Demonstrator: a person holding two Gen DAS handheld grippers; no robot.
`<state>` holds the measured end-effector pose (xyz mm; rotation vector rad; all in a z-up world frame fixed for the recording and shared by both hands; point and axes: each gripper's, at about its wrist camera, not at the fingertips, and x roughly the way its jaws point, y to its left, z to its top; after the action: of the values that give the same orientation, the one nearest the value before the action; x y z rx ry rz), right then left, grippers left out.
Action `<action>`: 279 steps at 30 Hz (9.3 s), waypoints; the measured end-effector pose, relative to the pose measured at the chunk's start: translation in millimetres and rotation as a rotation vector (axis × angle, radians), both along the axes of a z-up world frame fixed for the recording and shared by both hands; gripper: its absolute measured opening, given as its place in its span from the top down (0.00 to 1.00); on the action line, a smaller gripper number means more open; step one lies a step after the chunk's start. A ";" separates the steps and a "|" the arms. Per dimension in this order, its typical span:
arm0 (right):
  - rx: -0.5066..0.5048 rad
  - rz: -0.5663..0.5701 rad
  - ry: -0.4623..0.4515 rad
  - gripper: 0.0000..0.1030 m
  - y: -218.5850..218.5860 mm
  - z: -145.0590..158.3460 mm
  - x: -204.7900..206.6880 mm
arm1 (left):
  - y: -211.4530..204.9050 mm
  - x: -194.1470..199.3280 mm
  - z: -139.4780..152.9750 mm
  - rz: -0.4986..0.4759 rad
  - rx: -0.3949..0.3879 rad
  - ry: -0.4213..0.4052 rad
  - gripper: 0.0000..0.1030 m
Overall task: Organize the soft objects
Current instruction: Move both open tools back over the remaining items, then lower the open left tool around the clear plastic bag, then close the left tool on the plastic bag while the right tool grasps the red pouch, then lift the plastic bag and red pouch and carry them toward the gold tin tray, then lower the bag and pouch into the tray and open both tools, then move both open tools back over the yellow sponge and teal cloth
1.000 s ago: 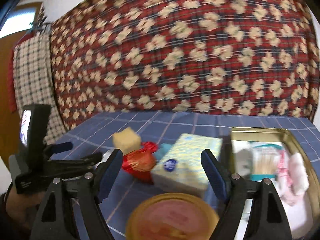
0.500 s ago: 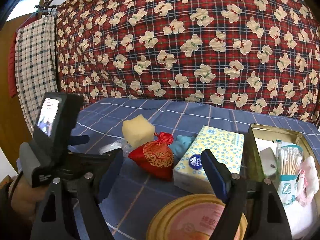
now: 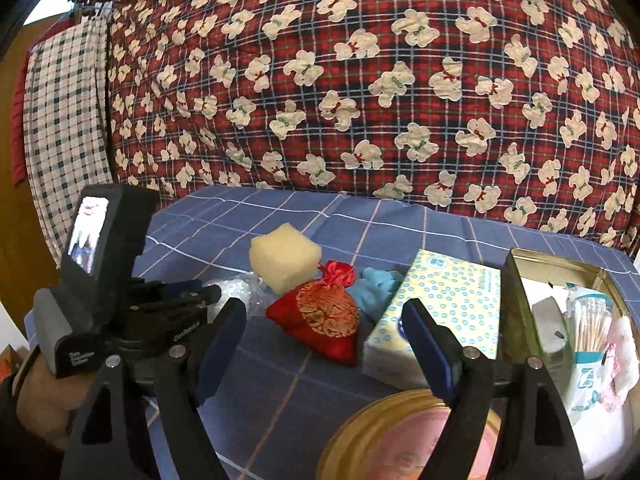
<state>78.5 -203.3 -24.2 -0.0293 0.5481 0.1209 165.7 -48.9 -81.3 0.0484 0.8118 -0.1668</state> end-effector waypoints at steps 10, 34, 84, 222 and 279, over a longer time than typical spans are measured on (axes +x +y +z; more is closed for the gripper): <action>-0.027 -0.044 0.013 0.20 12.4 -5.7 7.4 | 8.5 -9.5 4.7 0.017 -0.004 -0.040 0.88; 0.017 -0.086 -0.006 0.20 4.0 -9.0 3.4 | -14.5 -2.2 -0.5 -0.112 -0.008 0.000 0.35; -0.179 -0.175 0.293 0.50 58.8 -55.7 94.4 | 35.2 -14.8 4.6 0.153 -0.071 -0.090 0.76; 0.141 -0.425 -0.167 0.85 -241.6 42.2 -51.7 | -247.3 -80.3 105.7 -0.344 -0.118 -0.201 0.76; 0.145 -0.054 -0.105 0.25 -101.9 25.6 -30.2 | -42.5 6.2 32.4 0.054 -0.003 -0.091 0.10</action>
<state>48.2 -305.3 1.4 0.1197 0.4339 0.1051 171.9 -91.4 -48.9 0.0308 0.7216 -0.1143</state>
